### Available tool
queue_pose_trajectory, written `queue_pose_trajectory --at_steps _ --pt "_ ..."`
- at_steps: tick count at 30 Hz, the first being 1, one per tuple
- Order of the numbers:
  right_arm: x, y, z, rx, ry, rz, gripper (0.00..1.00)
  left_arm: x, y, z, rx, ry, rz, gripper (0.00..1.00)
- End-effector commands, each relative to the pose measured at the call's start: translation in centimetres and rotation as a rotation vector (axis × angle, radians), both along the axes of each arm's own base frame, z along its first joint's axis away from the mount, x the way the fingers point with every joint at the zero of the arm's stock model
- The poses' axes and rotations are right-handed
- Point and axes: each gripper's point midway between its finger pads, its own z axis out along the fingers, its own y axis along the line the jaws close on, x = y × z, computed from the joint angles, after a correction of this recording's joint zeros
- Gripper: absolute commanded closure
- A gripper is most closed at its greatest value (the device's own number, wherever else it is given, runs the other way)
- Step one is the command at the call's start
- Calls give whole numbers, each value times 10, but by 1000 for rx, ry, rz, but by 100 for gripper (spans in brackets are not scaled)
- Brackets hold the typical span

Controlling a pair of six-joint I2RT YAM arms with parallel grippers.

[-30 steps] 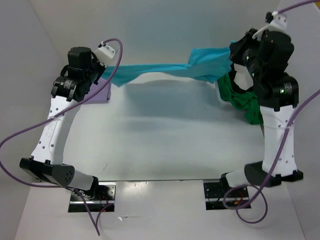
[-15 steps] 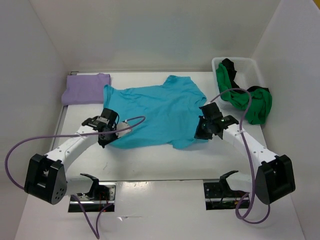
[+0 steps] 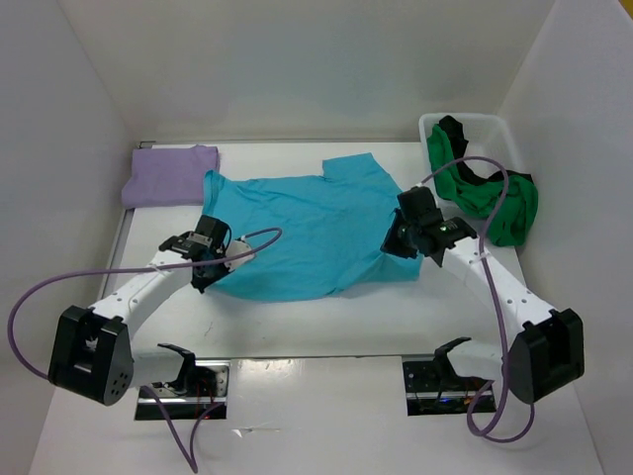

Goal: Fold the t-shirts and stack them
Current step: Flatten out the tshirt, then fold the flattened tshirt in 1/3 of the way

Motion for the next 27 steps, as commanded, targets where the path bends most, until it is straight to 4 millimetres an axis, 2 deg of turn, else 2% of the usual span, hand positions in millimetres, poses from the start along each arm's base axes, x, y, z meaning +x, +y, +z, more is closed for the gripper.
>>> queue_pose_trajectory --at_steps 1,3,5,7,8,10,11,13,14,16,19,22,26,27 --pt "15 -22 12 -59 -39 -43 100 7 14 4 25 -52 62 100" --pt "32 -31 25 -49 -95 -64 100 20 29 9 37 -98 124 100" --pt "52 -34 28 -73 -124 -48 100 31 39 8 38 -99 170 100" --pt "69 -38 33 -104 -151 -39 100 50 46 16 -12 -131 251 100" --pt "81 -39 21 -118 -134 -37 100 53 46 7 -22 -98 270 100" --pt "95 -37 17 -133 -134 -21 100 68 42 2 -58 -86 299 100" --pt "100 -36 0 -151 -102 -6 100 72 40 -1 -66 -82 296 100" --pt "110 -32 -3 -151 -104 11 100 74 36 -14 -85 -48 316 100" --pt "111 -36 -16 -167 -71 12 100 77 36 -14 -85 -46 316 100" --pt "121 -38 -13 -170 -86 10 100 77 35 -23 -83 -26 326 100" --pt "132 -46 -11 -185 -101 8 100 82 37 -24 -75 -34 338 100" --pt "144 -52 2 -237 -145 20 100 94 36 -13 -84 -71 337 100" --pt "159 -55 7 -289 -155 45 100 108 35 -3 -92 -104 336 99" --pt "165 -55 5 -298 -155 56 100 107 35 -7 -93 -93 346 99"
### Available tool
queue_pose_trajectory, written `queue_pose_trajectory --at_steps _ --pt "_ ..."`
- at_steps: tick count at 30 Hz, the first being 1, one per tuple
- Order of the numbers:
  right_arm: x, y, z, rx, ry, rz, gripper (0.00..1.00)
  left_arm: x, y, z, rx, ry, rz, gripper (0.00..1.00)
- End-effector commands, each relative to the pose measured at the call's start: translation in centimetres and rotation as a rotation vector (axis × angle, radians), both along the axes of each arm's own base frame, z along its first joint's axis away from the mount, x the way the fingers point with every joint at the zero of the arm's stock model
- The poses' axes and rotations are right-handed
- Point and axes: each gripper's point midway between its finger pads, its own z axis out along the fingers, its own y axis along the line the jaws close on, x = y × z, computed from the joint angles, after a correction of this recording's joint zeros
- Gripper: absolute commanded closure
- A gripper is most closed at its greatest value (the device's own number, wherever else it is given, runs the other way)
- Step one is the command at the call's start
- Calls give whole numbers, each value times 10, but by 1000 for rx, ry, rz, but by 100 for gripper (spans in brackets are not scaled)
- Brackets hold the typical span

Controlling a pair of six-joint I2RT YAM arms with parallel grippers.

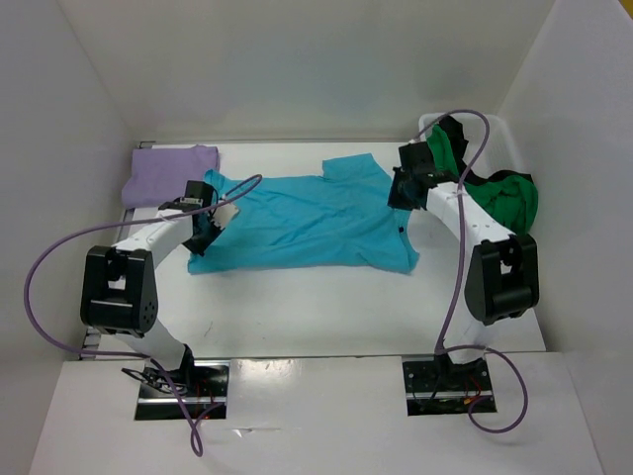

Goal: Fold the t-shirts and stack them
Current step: Fold the flattened tshirt in 1/3 of the way

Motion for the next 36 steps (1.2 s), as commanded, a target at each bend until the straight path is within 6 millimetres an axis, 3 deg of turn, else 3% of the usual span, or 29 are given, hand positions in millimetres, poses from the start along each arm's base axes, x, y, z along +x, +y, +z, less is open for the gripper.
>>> queue_pose_trajectory --at_steps 1,10,16,18,21,24,25,26,29,30,31,32,33,36 --pt "30 -6 15 -60 -77 19 100 21 -4 12 -29 -64 29 99" --pt "44 -10 -14 -123 -6 36 100 25 -12 3 -56 -60 29 99" --pt "53 -9 -19 -131 5 44 100 30 -5 -5 -17 -50 44 99" --pt "53 -10 -21 -142 14 38 83 33 -6 -5 -17 -53 44 92" --pt "54 -10 -16 -142 12 38 39 43 1 0 18 -79 74 77" --pt "51 -13 13 -140 -43 27 31 55 22 12 54 -123 166 58" --pt "43 -14 16 -149 -42 13 31 54 34 12 51 -117 212 56" --pt "35 -18 37 -139 -80 -18 31 57 39 21 36 -121 239 55" --pt "4 -26 34 -109 -57 -92 31 47 48 29 -60 -96 280 47" --pt "-18 -29 26 -103 -22 -109 32 42 45 30 -92 -89 277 46" --pt "-27 -33 20 -105 -3 -136 33 37 38 38 -125 -99 263 44" --pt "-35 -35 13 -88 19 -181 33 27 27 34 -181 -67 242 40" --pt "-52 -38 -7 -91 76 -200 38 15 23 30 -193 -40 239 40" --pt "-77 -49 -44 -65 180 -297 49 -4 7 14 -220 35 219 40"
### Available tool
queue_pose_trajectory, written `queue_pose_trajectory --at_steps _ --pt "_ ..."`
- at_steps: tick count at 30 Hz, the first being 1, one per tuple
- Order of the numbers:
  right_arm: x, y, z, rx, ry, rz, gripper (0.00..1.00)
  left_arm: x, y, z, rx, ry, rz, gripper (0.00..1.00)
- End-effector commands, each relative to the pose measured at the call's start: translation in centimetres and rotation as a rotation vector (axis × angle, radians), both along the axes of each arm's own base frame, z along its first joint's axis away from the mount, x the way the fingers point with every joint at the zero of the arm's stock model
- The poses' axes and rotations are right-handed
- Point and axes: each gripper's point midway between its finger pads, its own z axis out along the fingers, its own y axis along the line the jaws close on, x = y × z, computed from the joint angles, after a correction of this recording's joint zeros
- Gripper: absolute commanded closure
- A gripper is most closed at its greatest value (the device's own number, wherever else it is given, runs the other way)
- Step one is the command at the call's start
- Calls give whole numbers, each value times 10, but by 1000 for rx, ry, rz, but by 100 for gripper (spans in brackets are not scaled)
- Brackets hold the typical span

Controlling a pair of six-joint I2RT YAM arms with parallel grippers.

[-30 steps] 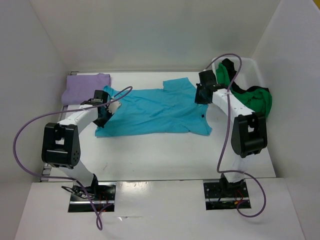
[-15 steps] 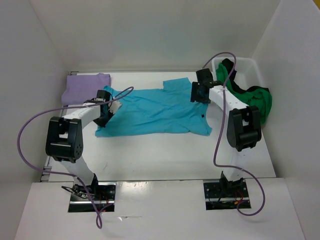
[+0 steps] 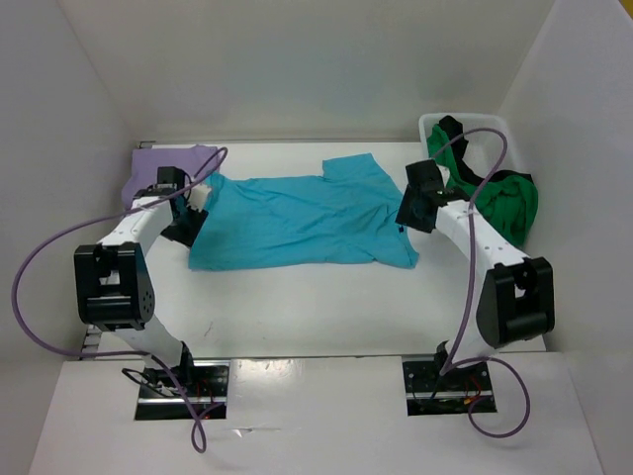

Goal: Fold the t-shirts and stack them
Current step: Fold the flattened tshirt in 1/3 of the way

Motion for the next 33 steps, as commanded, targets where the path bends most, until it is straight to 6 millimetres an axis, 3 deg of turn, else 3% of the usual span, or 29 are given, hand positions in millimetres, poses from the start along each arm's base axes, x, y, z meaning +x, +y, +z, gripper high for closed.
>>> queue_pose_trajectory --at_steps 1,3,6,9,10,15,17,18,19,20,22,23,25,28,31,33 --pt "-36 -16 -55 31 168 -162 51 -34 -34 -16 -123 106 -31 40" --pt "-43 -20 -79 78 219 -194 51 -42 -37 -23 -141 138 -22 40" --pt "-48 -20 -91 118 249 -208 50 -52 -41 -37 -164 187 -24 40" --pt "-46 -18 -92 133 238 -211 40 -52 -41 -48 -167 193 -15 40" --pt "-48 -20 -101 140 256 -217 37 -50 -41 -52 -167 193 -15 40" --pt "-59 1 -133 258 336 -196 39 -48 -41 -68 -171 220 -4 38" --pt "-65 1 -140 279 355 -212 52 -46 -43 -72 -180 223 -7 38" --pt "-62 1 -140 281 345 -210 78 -48 -43 -77 -182 241 -5 40" --pt "-61 -5 -140 279 340 -236 90 -46 -43 -78 -182 239 -5 45" --pt "-66 -10 -140 280 348 -253 100 -47 -45 -82 -193 253 -7 63" --pt "-63 -22 -132 272 318 -297 100 -42 -46 -82 -202 243 -11 84" --pt "-63 -25 -124 276 301 -304 100 -40 -46 -83 -203 243 -11 100" --pt "-62 -40 -113 259 265 -354 100 -42 -44 -83 -190 255 -17 100" --pt "-60 -53 -84 251 189 -401 100 -49 -28 -66 -133 228 -21 100" --pt "-62 -57 -60 247 129 -433 100 -59 -8 -43 -53 196 -15 100" --pt "-65 -56 -49 270 96 -457 100 -70 -7 -29 -37 183 -27 100"
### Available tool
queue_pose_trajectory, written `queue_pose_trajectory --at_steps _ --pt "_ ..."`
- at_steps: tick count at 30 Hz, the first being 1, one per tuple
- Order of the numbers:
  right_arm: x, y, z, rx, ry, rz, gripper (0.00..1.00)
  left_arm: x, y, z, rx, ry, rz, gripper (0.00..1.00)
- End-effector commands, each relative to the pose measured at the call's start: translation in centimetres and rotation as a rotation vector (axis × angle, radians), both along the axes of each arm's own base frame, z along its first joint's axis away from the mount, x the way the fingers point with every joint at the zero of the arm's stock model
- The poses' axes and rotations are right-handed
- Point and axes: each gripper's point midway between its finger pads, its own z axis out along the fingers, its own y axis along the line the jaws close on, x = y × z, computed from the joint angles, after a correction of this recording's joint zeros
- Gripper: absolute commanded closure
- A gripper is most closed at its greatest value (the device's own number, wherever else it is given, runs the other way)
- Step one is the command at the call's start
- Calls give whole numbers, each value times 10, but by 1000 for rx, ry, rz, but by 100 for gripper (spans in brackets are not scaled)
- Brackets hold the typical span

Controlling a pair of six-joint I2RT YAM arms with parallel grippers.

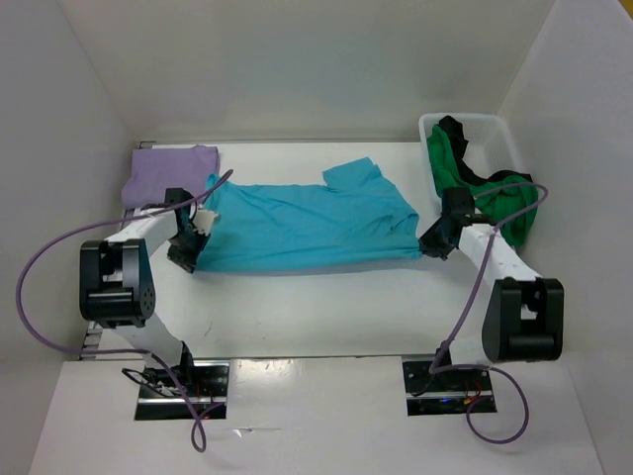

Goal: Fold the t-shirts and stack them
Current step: Fold the flattened tshirt in 1/3 of the way

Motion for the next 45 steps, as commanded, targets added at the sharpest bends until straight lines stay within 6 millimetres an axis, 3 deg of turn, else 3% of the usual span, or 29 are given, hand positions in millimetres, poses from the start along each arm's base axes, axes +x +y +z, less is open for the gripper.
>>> queue_pose_trajectory --at_steps 1,6,8,9,10,12,13,14,18,21,23,26,28,29,30,33,34,35,36,37,39,40,42,45 --pt "-13 -16 19 -48 -27 -105 100 -14 23 33 106 -48 -17 100" --pt "-30 -3 26 41 -54 -149 100 -39 20 33 122 13 -45 100" --pt "-35 -2 29 45 -57 -157 91 -48 17 30 118 47 -56 99" --pt "-38 -2 31 58 -56 -182 82 -49 19 30 127 48 -55 98" --pt "-42 -1 36 63 -61 -192 65 -55 18 27 125 71 -57 93" --pt "-47 -4 42 62 -74 -234 48 -60 20 24 134 86 -56 85" --pt "-52 -6 52 57 -103 -253 39 -66 21 22 144 107 -56 78" --pt "-52 -9 58 52 -132 -268 33 -66 21 22 144 107 -56 61" --pt "-50 -13 90 60 -278 -296 33 -72 36 24 232 125 -15 53" --pt "-47 -2 93 74 -300 -230 42 -62 42 38 255 100 12 52" --pt "-44 8 85 71 -281 -179 51 -44 45 57 269 38 32 50" --pt "-42 34 65 37 -205 -81 53 -16 50 92 287 -66 49 42" --pt "-39 52 55 13 -166 6 57 3 40 110 272 -121 -40 38" --pt "-39 57 35 -2 -99 25 59 10 33 118 264 -146 -77 34" --pt "-34 61 31 -21 -86 53 69 30 24 136 257 -207 -107 34" --pt "-16 87 19 -68 -56 190 89 52 -37 144 100 -221 -253 34" --pt "-5 102 27 -86 -82 238 94 68 -68 151 43 -242 -324 34" --pt "0 108 12 -109 -39 279 98 71 -95 152 -46 -245 -379 34" --pt "4 114 8 -112 -26 291 100 74 -112 151 -84 -235 -401 34" --pt "13 123 9 -107 -35 314 100 81 -146 149 -156 -231 -449 34" --pt "15 127 -16 -107 31 325 100 84 -179 146 -234 -216 -501 34" --pt "16 128 -23 -106 45 316 100 85 -194 132 -264 -177 -527 34" --pt "2 123 -47 -114 129 284 100 83 -234 129 -334 -167 -586 34" --pt "-19 110 -58 -115 169 210 100 82 -273 100 -350 -113 -642 34"
